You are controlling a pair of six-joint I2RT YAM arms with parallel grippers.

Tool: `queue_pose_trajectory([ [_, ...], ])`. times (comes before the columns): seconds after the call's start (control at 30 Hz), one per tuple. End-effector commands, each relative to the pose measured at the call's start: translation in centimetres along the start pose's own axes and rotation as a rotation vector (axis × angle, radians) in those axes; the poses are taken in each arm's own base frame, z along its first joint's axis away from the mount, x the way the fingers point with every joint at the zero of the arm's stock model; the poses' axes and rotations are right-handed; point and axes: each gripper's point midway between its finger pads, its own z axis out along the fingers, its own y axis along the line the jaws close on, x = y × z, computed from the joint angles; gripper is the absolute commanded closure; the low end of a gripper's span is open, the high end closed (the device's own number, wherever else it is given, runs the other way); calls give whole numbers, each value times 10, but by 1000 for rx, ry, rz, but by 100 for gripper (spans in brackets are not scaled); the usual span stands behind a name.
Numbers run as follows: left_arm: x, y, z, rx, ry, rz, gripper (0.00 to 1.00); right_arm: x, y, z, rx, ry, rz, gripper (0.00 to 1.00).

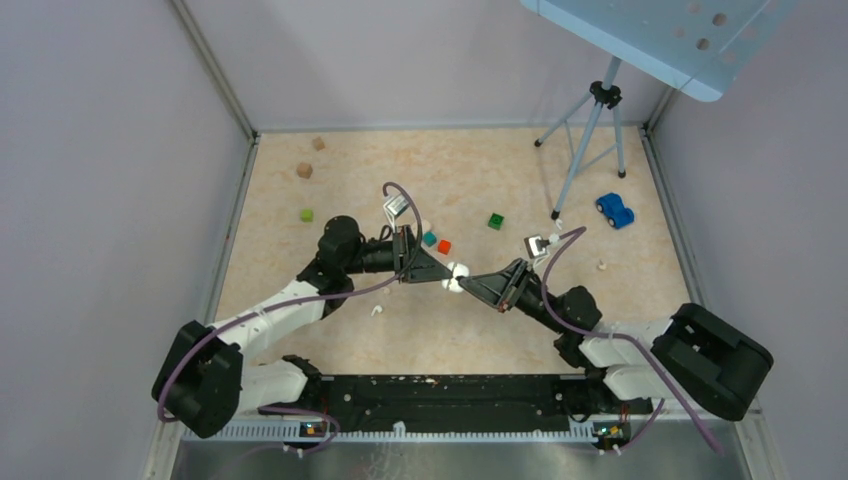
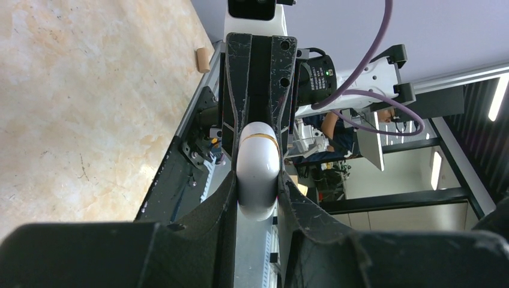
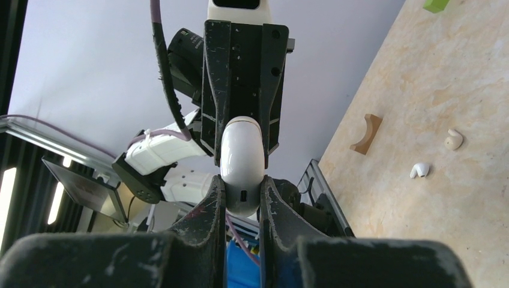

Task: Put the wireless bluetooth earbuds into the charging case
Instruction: Open the charging case.

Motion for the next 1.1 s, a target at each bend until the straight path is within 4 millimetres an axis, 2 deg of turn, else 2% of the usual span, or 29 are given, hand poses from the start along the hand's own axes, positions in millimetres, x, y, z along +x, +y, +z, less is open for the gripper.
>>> queue_pose_trajectory([
  [0.0, -1, -29, -6, 96, -16, 91, 100, -3, -4, 1, -4, -14, -27, 100],
  [0.2, 2, -31, -8, 96, -14, 91, 100, 0, -10, 3, -7, -2, -14, 98],
  [0.37, 3, -29, -10, 79, -16, 93, 100, 2, -16, 3, 10, 4, -1, 70],
  [0.47, 3, -31, -11, 79, -16, 95, 100, 2, -24, 0, 39, -5, 1, 61],
  [0.73, 0, -25, -12, 54, -26, 90, 100, 5, -38, -5, 92, -1, -11, 55],
  [0.87, -1, -17, -14, 30, -30, 99, 100, 8, -36, -6, 88, 23, -21, 54],
  [0.93, -3, -6, -18, -12, -38, 94, 100, 8, -32, -8, 80, 26, -26, 52],
  [1.03, -5, 7, -25, -48, -48, 77, 100, 7, -23, -13, 60, 24, -42, 46],
  [1.07, -5, 9, -26, -53, -50, 72, 100, 9, -27, -14, 84, 36, -49, 37],
])
